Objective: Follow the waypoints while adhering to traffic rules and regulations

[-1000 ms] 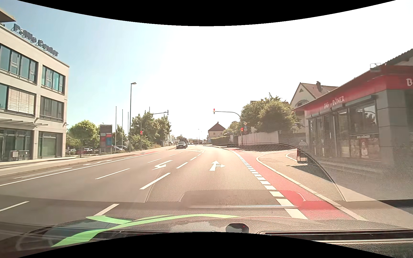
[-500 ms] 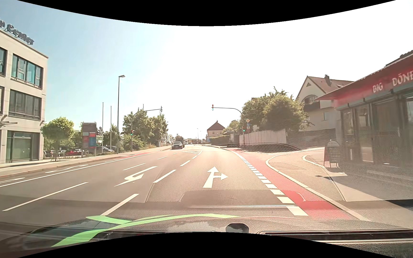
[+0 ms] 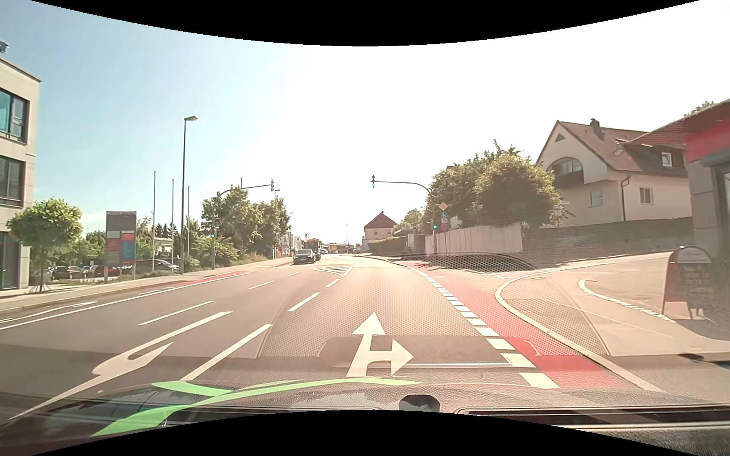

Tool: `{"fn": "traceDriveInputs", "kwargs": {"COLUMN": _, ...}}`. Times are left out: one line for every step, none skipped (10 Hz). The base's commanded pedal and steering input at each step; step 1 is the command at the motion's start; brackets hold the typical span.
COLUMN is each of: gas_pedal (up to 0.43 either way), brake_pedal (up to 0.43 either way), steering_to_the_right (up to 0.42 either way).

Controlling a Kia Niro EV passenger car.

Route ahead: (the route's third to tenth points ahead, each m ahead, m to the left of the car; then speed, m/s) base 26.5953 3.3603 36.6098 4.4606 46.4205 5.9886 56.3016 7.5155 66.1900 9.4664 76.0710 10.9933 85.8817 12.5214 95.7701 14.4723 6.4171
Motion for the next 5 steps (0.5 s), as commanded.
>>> {"fn": "traceDriveInputs", "kwargs": {"gas_pedal": 0.15, "brake_pedal": 0.0, "steering_to_the_right": 0.004}}
{"fn": "traceDriveInputs", "kwargs": {"gas_pedal": 0.177, "brake_pedal": 0.0, "steering_to_the_right": 0.004}}
{"fn": "traceDriveInputs", "kwargs": {"gas_pedal": 0.197, "brake_pedal": 0.0, "steering_to_the_right": 0.004}}
{"fn": "traceDriveInputs", "kwargs": {"gas_pedal": 0.22, "brake_pedal": 0.0, "steering_to_the_right": 0.004}}
{"fn": "traceDriveInputs", "kwargs": {"gas_pedal": 0.26, "brake_pedal": 0.0, "steering_to_the_right": 0.003}}
